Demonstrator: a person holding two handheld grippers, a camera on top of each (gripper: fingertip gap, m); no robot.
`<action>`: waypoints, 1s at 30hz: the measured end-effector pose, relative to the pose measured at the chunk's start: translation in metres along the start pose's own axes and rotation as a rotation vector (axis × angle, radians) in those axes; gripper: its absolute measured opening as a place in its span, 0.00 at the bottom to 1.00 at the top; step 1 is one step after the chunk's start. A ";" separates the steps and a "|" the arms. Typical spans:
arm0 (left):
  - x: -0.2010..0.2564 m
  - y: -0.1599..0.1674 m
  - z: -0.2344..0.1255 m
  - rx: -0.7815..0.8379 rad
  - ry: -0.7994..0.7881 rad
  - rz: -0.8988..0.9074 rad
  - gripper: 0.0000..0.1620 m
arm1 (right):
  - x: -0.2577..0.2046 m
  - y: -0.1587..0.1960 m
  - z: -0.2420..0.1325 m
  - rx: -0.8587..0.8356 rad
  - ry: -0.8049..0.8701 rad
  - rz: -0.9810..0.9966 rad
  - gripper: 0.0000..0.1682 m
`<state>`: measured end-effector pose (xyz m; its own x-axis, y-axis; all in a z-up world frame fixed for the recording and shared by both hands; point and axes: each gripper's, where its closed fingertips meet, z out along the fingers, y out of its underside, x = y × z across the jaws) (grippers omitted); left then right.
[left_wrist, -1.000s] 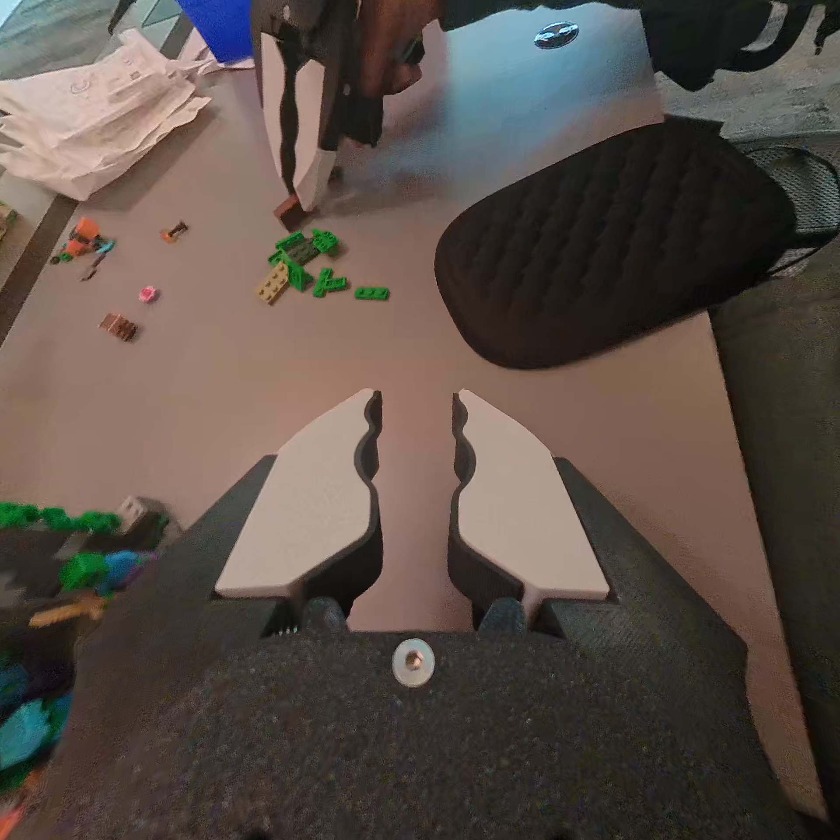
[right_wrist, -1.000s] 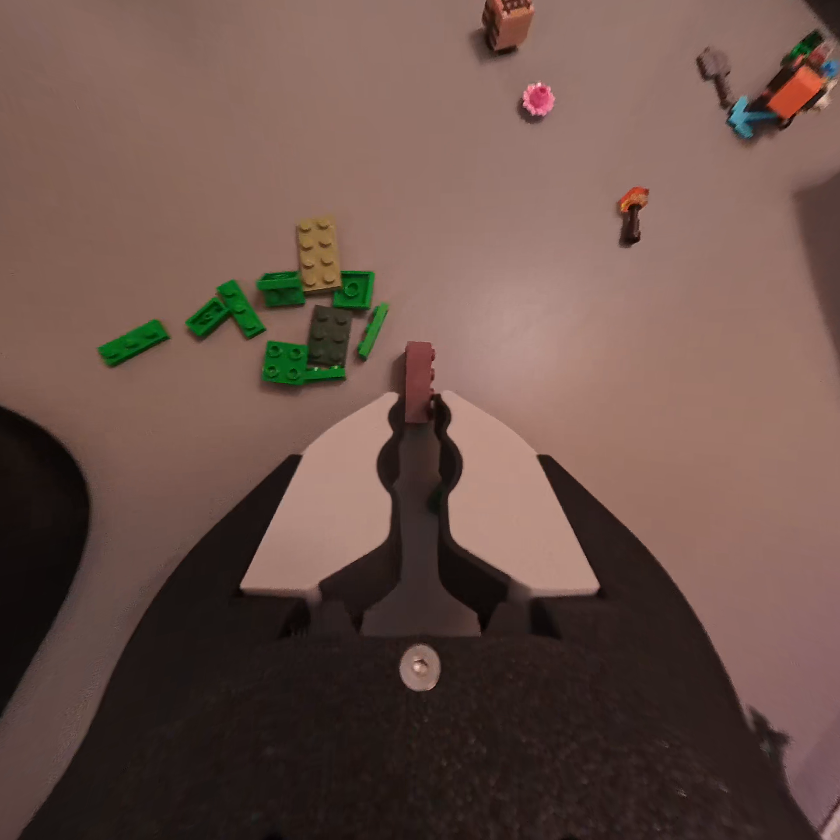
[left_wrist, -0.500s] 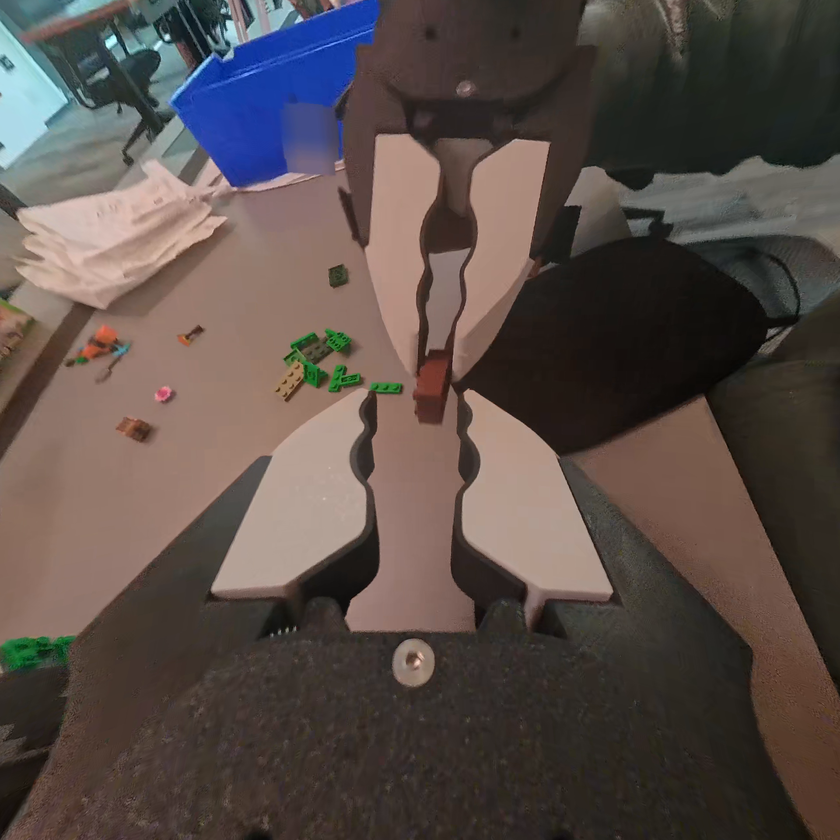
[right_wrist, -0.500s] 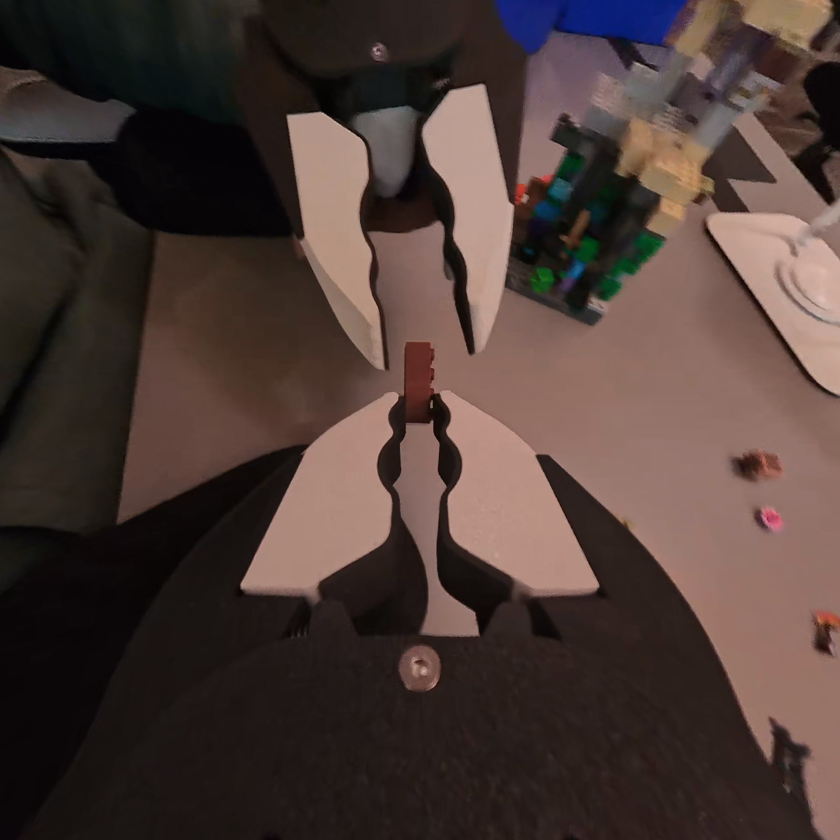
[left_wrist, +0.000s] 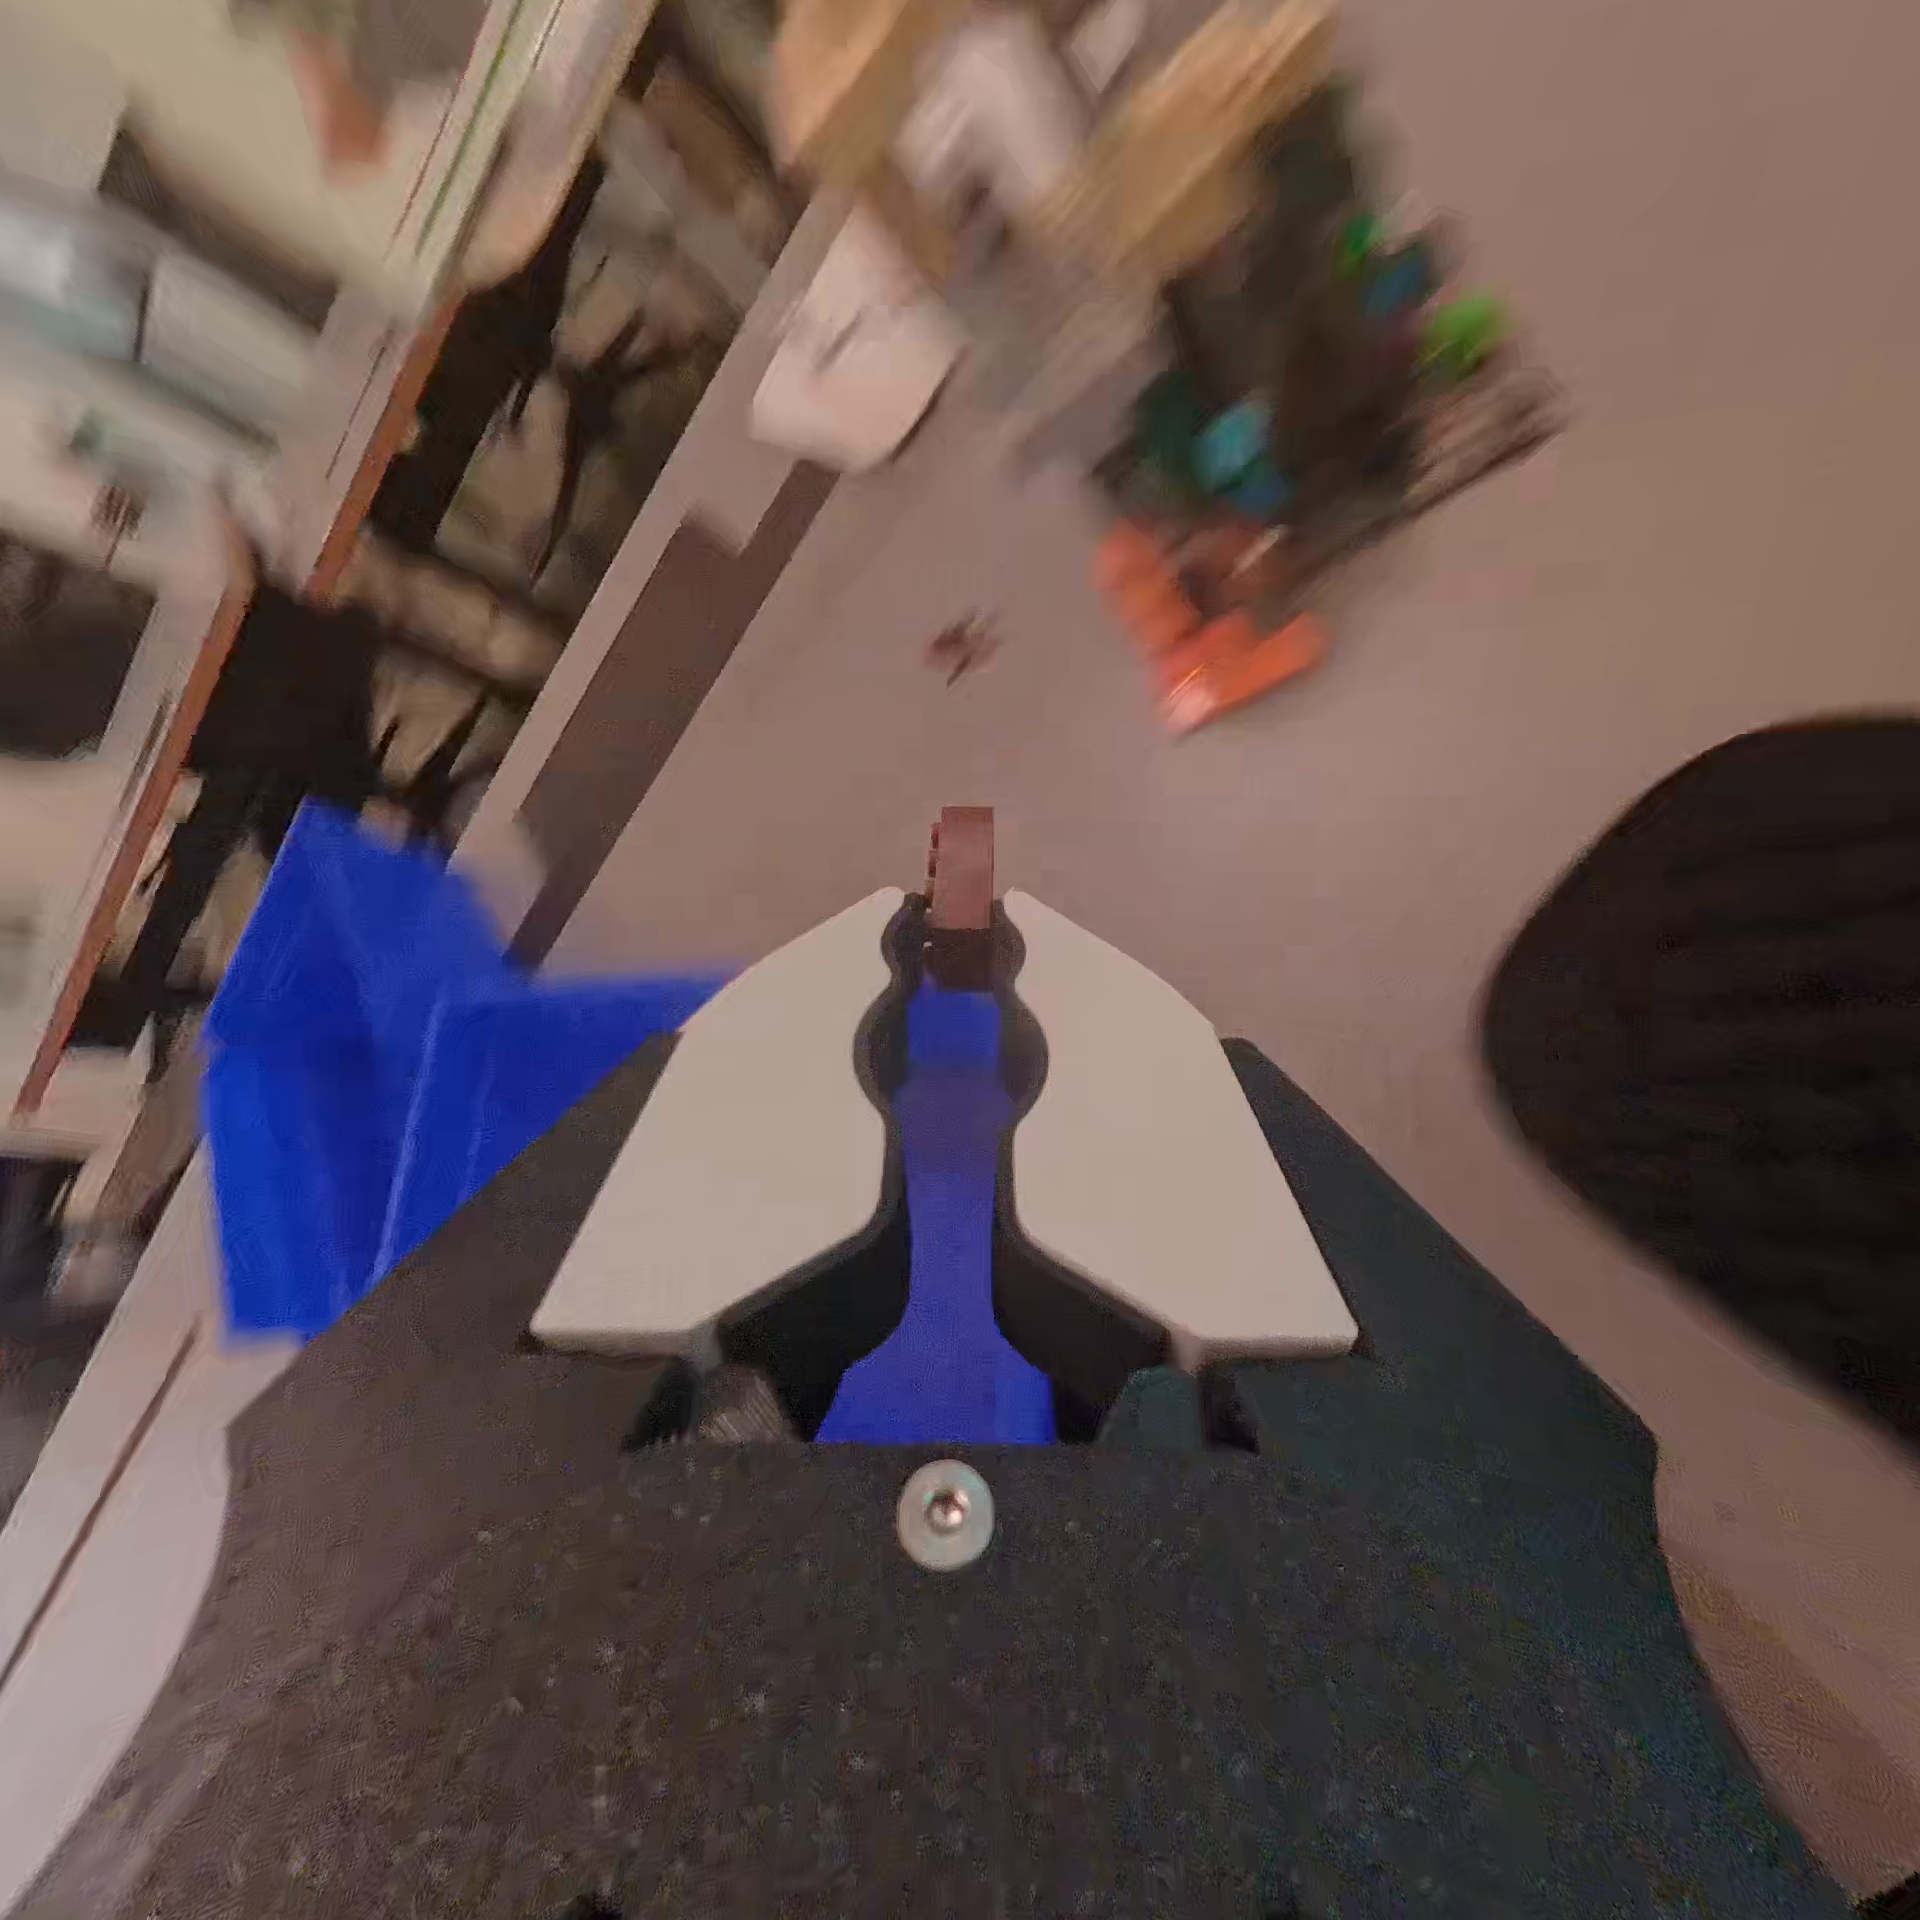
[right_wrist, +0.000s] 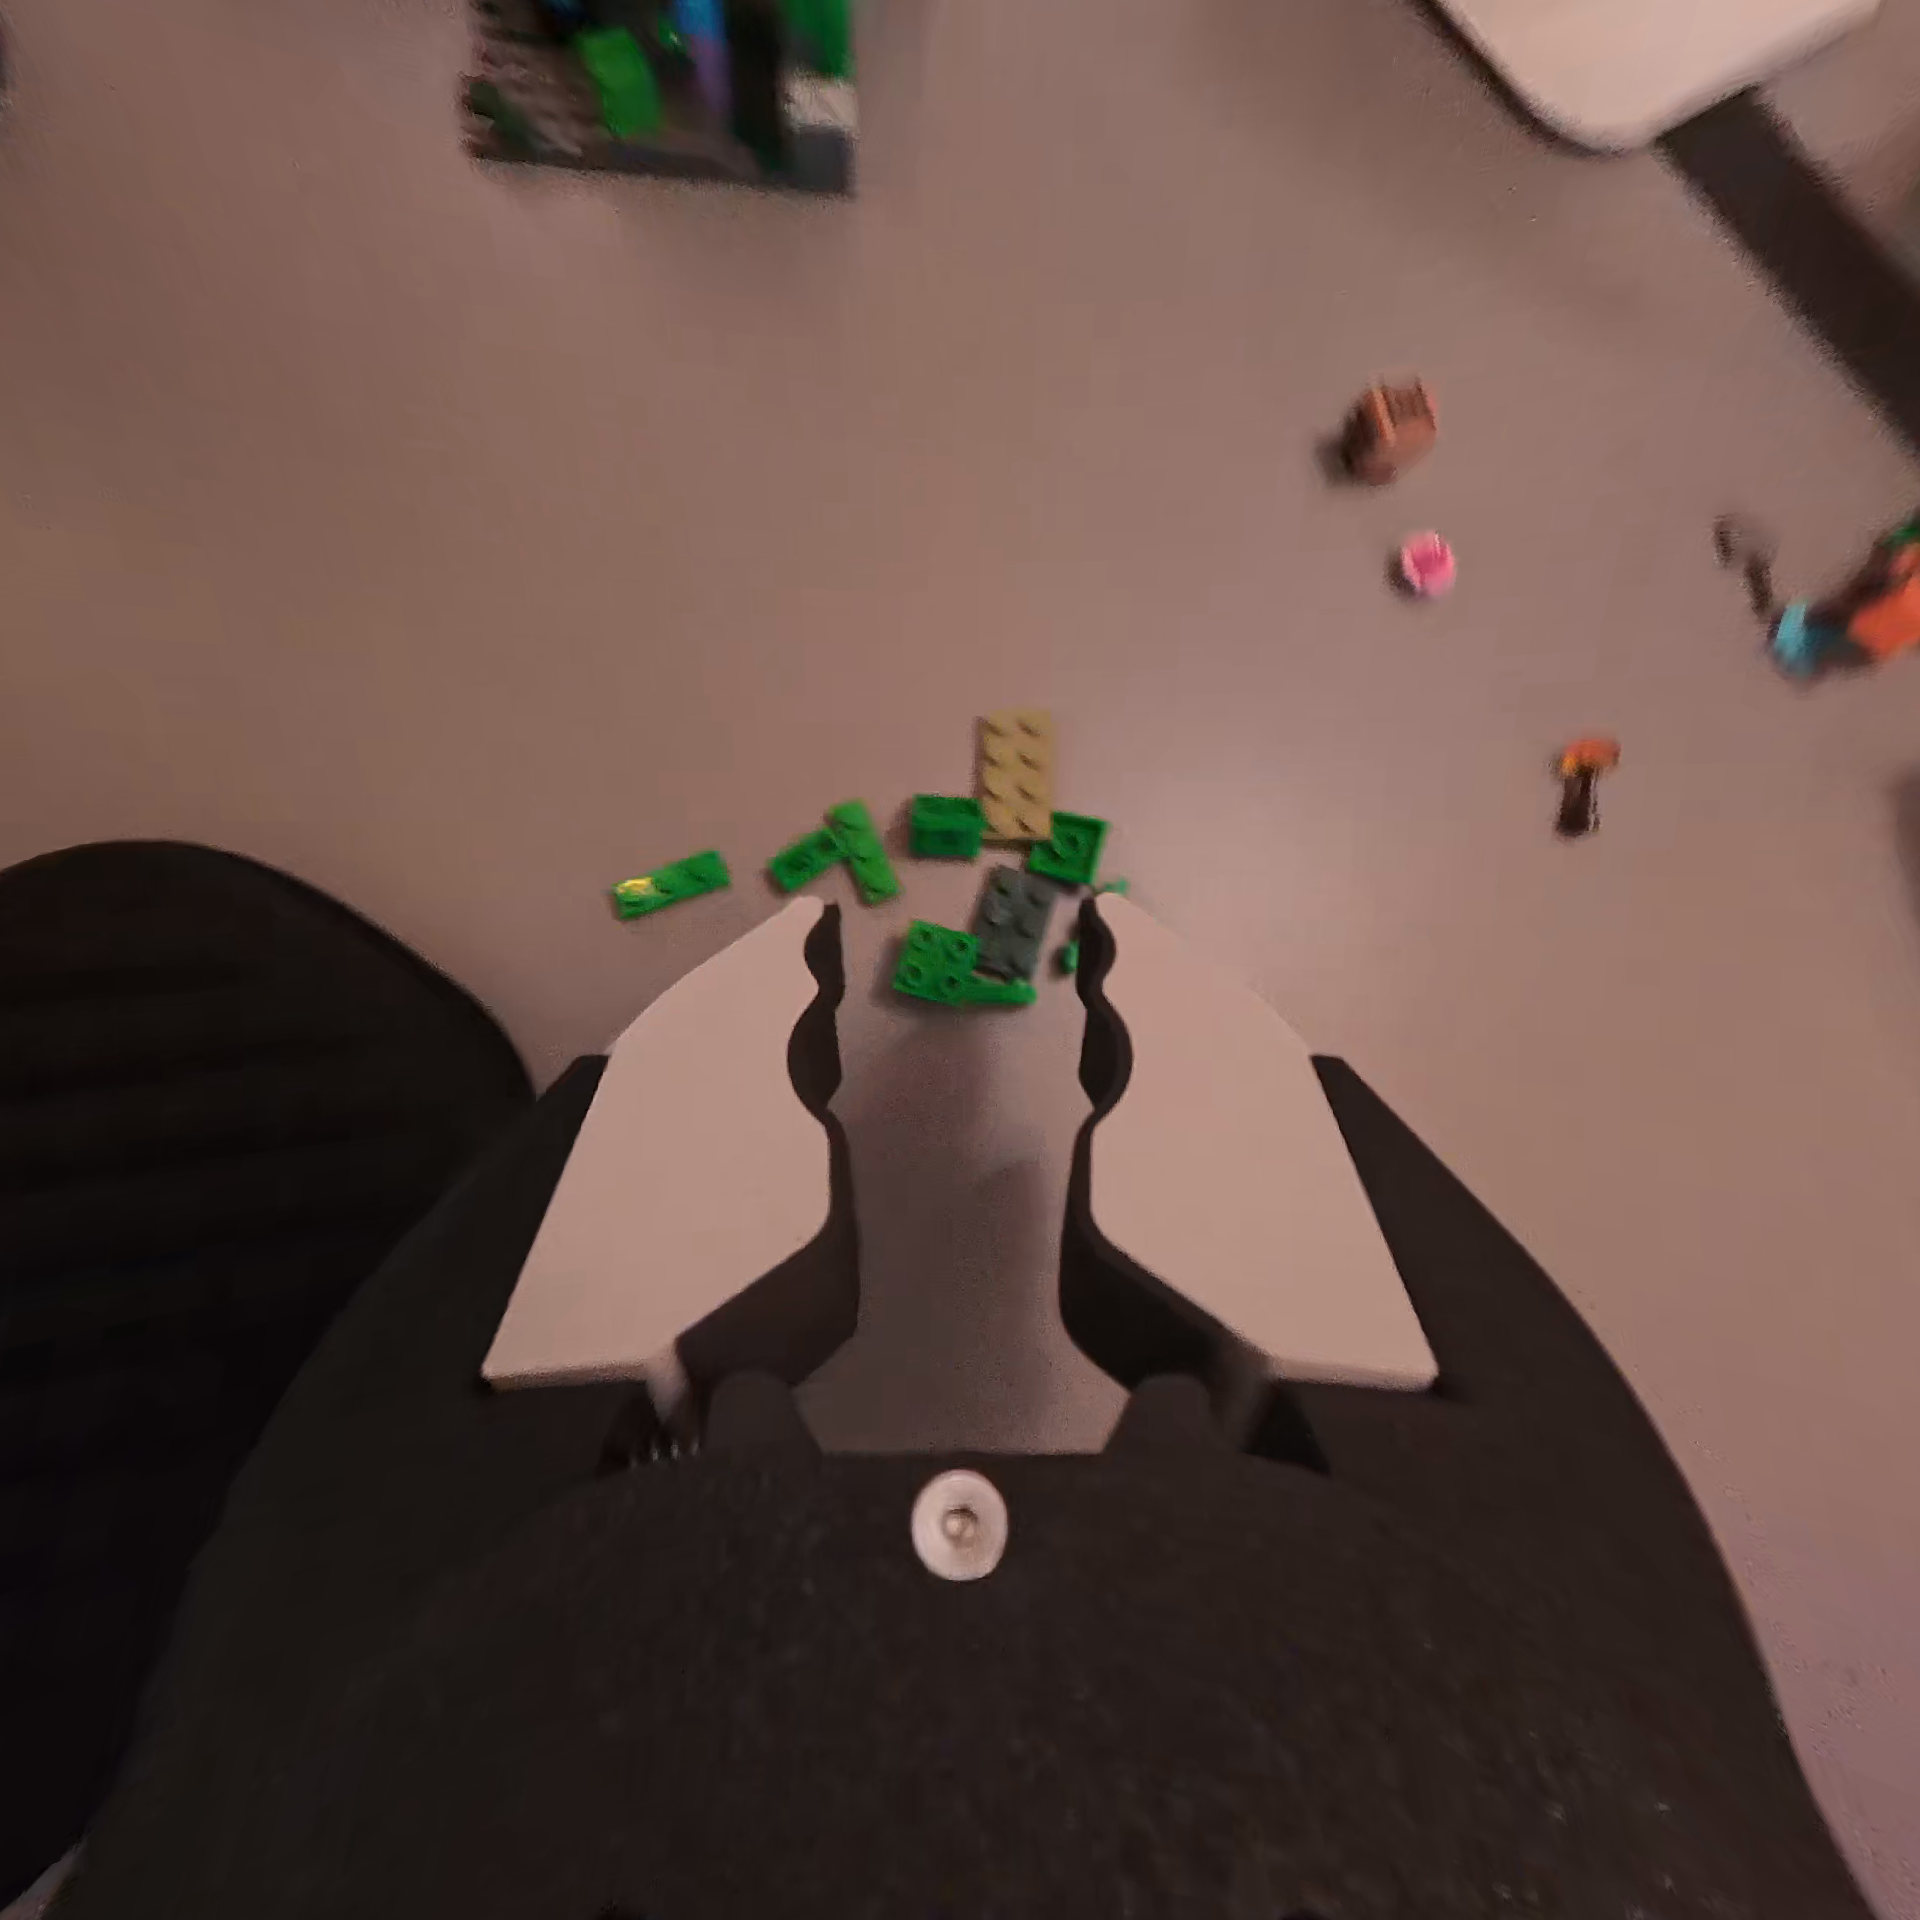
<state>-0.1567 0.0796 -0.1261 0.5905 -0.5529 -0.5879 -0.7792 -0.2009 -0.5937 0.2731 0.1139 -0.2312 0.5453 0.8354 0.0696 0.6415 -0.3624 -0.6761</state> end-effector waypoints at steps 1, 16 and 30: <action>-0.019 0.024 -0.003 -0.064 -0.048 -0.039 0.07 | 0.006 0.004 0.004 -0.013 -0.015 0.054 0.28; -0.068 0.108 -0.009 -0.183 -0.125 -0.332 0.22 | 0.009 0.006 0.041 -0.286 -0.038 0.181 0.34; 0.044 -0.017 -0.011 0.148 0.150 -0.129 0.15 | -0.080 -0.039 0.067 -0.192 -0.252 -0.063 0.00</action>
<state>-0.1195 0.0494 -0.1361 0.6368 -0.6462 -0.4206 -0.6535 -0.1629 -0.7392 0.1682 0.0887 -0.2594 0.3655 0.9262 -0.0930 0.7732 -0.3577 -0.5237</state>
